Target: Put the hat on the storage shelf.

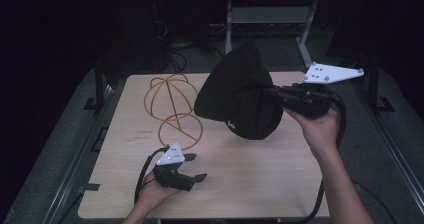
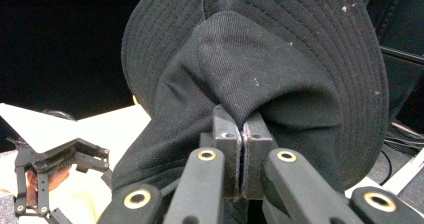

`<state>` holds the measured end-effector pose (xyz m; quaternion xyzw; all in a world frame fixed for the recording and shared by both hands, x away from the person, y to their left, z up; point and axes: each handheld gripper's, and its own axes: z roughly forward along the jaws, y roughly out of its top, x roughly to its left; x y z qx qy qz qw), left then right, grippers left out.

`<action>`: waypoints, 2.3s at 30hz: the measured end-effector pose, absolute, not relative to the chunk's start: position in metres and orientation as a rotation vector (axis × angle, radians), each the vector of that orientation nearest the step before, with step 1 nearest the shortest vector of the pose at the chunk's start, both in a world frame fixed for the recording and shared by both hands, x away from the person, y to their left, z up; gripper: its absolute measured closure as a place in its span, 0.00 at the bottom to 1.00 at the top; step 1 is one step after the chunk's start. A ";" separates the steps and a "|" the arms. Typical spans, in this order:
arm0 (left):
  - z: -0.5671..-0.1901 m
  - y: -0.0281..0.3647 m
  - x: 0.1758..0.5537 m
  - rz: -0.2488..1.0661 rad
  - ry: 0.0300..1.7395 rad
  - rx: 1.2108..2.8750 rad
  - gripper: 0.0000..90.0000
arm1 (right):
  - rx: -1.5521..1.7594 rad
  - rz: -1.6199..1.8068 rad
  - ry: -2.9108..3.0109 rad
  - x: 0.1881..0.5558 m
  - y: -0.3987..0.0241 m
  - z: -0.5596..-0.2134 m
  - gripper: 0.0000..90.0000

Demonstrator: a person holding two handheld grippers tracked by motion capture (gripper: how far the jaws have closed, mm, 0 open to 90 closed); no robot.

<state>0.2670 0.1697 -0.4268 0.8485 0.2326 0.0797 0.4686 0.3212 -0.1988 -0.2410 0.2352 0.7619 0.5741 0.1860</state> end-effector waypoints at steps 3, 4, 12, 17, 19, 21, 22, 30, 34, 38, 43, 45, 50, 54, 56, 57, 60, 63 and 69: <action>-0.427 0.170 0.267 0.194 0.572 2.079 0.26 | 0.653 1.627 2.154 0.324 -0.194 -0.237 0.98; -0.427 0.170 0.267 0.191 0.573 2.075 0.26 | 0.649 1.627 2.156 0.326 -0.192 -0.235 0.98; -0.426 0.171 0.266 0.182 0.570 2.064 0.26 | 0.624 1.644 2.168 0.337 -0.176 -0.219 0.98; -0.426 0.172 0.267 0.181 0.561 2.075 0.26 | 0.604 1.642 2.187 0.344 -0.163 -0.211 0.98; -0.426 0.172 0.267 0.178 0.563 2.074 0.26 | 0.598 1.640 2.193 0.345 -0.161 -0.209 0.98; -0.426 0.171 0.267 0.172 0.567 2.070 0.26 | 0.585 1.637 2.201 0.347 -0.156 -0.207 0.98; -0.426 0.172 0.267 0.171 0.567 2.068 0.26 | 0.584 1.632 2.209 0.347 -0.154 -0.206 0.98; -0.426 0.172 0.268 0.171 0.566 2.066 0.26 | 0.529 1.604 2.244 0.356 -0.133 -0.194 0.98; -0.427 0.172 0.269 0.168 0.566 2.068 0.26 | 0.493 1.590 2.269 0.362 -0.120 -0.188 0.98; -0.427 0.172 0.269 0.163 0.565 2.064 0.26 | 0.475 1.579 2.297 0.369 -0.107 -0.183 0.98; -0.429 0.170 0.268 0.161 0.559 2.069 0.26 | 0.473 1.593 2.325 0.385 -0.092 -0.183 0.98; -0.430 0.170 0.268 0.158 0.558 2.071 0.26 | 0.483 1.605 2.334 0.390 -0.087 -0.184 0.98; -0.430 0.171 0.269 0.155 0.555 2.067 0.26 | 0.490 1.615 2.347 0.397 -0.077 -0.186 0.98; -0.430 0.171 0.269 0.154 0.551 2.073 0.26 | 0.488 1.616 2.361 0.404 -0.067 -0.185 0.98; -0.430 0.170 0.269 0.153 0.546 2.073 0.26 | 0.483 1.617 2.360 0.407 -0.063 -0.185 0.98; -0.430 0.170 0.269 0.154 0.545 2.070 0.26 | 0.480 1.620 2.365 0.410 -0.059 -0.184 0.98; -0.430 0.169 0.268 0.161 0.542 2.080 0.26 | 0.485 1.623 2.368 0.413 -0.055 -0.184 0.98; -0.431 0.168 0.268 0.164 0.534 2.085 0.26 | 0.502 1.631 2.371 0.418 -0.050 -0.184 0.98; -0.430 0.167 0.267 0.160 0.520 2.095 0.26 | 0.518 1.646 2.384 0.428 -0.037 -0.187 0.98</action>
